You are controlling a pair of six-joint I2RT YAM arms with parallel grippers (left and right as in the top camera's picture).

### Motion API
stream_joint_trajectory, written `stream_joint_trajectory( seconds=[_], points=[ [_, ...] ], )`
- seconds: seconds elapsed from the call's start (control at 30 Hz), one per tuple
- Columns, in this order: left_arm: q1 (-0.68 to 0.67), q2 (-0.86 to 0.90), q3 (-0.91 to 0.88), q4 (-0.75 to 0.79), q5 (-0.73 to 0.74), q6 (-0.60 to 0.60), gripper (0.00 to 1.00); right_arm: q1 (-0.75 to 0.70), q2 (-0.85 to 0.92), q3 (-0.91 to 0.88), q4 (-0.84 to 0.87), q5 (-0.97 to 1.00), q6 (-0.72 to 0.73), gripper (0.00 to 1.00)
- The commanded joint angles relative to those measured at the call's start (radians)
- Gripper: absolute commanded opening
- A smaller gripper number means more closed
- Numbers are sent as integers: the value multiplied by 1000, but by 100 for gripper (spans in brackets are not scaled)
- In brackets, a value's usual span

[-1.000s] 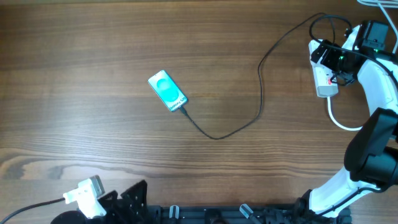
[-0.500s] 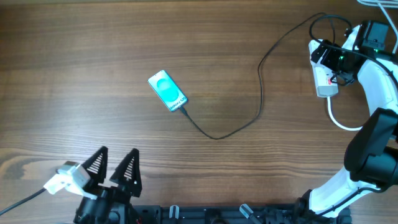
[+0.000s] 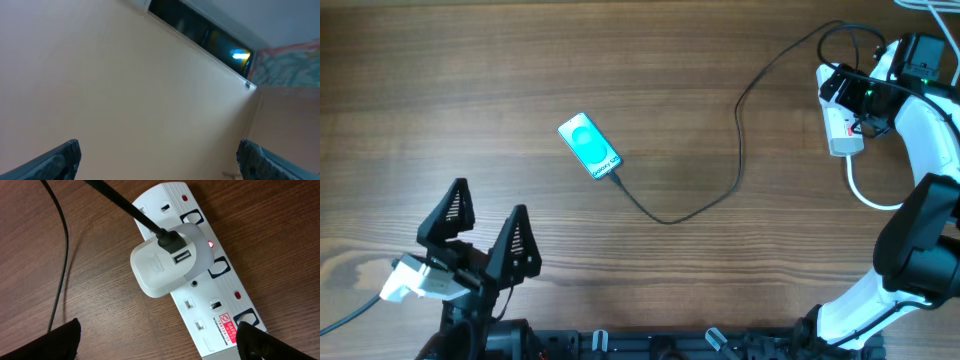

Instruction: Plug charger to phone and switch on socket

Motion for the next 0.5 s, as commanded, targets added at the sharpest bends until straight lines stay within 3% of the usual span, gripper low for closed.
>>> stream_joint_trajectory(
  seconds=[0.0,0.27,0.47],
  points=[
    [5,-8,-26,59,-20,12,100,3,-2,2,2,-13,-16,100],
    [4,-8,-29,73,-32,12,100,3,-2,2,2,-13,-16,100],
    [5,-8,-163,366,-34,8,100,3,-2,2,2,-13,-17,100]
  ],
)
